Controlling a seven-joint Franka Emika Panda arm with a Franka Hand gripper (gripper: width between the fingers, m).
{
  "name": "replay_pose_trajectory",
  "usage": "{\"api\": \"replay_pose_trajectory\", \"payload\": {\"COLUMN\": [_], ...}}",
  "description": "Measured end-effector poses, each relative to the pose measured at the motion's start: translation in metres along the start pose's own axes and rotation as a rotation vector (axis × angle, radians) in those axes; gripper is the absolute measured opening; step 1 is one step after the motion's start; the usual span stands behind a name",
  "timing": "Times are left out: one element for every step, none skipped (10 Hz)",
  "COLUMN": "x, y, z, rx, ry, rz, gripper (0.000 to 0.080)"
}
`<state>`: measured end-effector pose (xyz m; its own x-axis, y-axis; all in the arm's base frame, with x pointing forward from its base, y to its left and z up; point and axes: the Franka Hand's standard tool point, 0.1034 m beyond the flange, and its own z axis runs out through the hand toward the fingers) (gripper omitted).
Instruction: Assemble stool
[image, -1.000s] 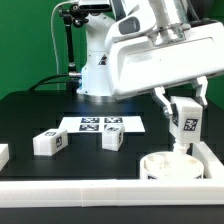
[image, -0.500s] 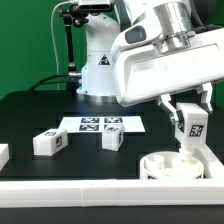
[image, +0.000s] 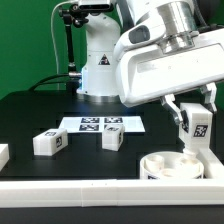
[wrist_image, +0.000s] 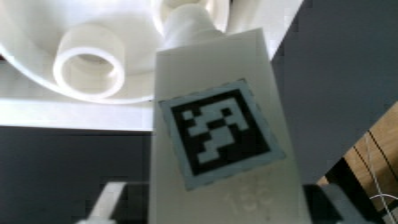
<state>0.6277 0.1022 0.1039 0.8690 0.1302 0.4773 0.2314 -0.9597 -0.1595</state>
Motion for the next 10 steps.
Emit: {"api": "replay_pose_trajectory", "payload": {"x": [-0.002, -0.002, -0.003, -0.005, -0.007, -0.009, -0.01, -0.011, -0.012, -0.014], "y": [0.0, 0.0, -0.001, -0.002, -0.002, -0.002, -0.002, -0.002, -0.001, 0.001], "z": [0.001, 0.002, 0.003, 0.006, 0.008, 0.01, 0.01, 0.011, 0.012, 0.013], "rx": [0.001, 0.002, 0.003, 0.006, 0.008, 0.01, 0.01, 0.011, 0.01, 0.01], "ry": [-0.003, -0.004, -0.006, -0.01, -0.013, -0.017, -0.019, -0.021, -0.022, -0.02], "rz": [0.001, 0.002, 0.002, 0.001, 0.001, 0.003, 0.003, 0.004, 0.004, 0.0], "gripper": [0.0328, 0.0328, 0.0328, 0.0328, 0.0328, 0.0328, 0.0328, 0.0328, 0.0328, 0.0328]}}
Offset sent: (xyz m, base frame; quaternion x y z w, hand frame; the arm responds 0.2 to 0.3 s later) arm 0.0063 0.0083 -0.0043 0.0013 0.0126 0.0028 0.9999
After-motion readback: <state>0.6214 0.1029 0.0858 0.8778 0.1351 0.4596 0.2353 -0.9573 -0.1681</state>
